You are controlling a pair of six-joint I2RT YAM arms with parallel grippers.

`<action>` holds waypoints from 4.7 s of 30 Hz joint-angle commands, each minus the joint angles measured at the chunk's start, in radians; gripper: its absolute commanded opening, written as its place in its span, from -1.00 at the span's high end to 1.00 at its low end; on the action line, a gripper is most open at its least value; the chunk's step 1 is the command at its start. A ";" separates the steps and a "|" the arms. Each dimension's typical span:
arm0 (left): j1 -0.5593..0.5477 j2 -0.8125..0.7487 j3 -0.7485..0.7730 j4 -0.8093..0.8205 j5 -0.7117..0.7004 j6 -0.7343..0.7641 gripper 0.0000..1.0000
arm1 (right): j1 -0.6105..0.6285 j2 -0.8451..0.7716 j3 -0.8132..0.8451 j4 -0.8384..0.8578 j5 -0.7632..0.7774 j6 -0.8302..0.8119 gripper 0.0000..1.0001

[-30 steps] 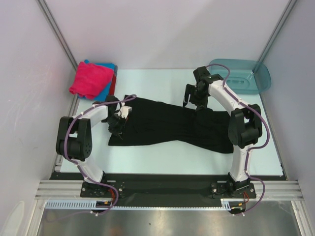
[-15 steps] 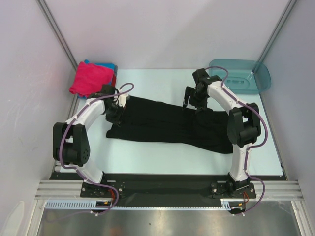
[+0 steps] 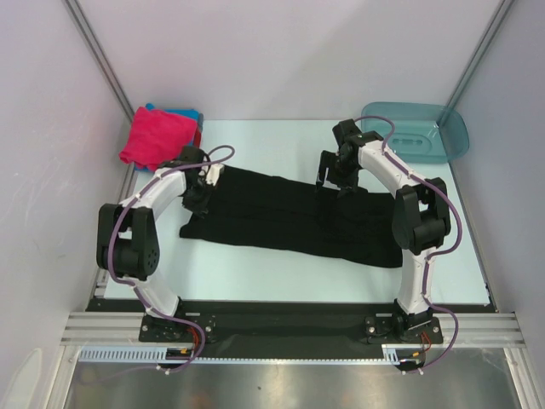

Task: Fold and stack the t-shirts
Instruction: Fold the tshirt

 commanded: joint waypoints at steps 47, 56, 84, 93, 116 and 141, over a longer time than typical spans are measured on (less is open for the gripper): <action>-0.100 -0.012 0.018 0.122 -0.381 -0.133 -0.24 | -0.006 -0.006 -0.049 0.002 0.001 0.014 -0.53; -0.101 -0.027 0.131 0.119 -0.178 -0.147 -1.00 | -0.008 -0.115 -0.130 -0.008 0.101 0.043 -0.49; -0.207 0.458 0.584 -0.026 0.180 -0.106 -0.99 | -0.003 -0.359 -0.559 0.118 0.346 0.138 0.39; -0.206 0.490 0.552 -0.075 0.154 -0.125 -0.99 | -0.028 -0.152 -0.524 0.173 0.336 0.114 0.43; -0.180 0.162 0.012 -0.108 0.436 -0.326 -0.99 | -0.030 0.452 0.375 -0.061 0.158 -0.043 0.25; -0.210 -0.201 -0.134 -0.233 0.645 -0.547 -0.99 | -0.020 0.749 0.794 -0.074 -0.459 -0.054 -0.08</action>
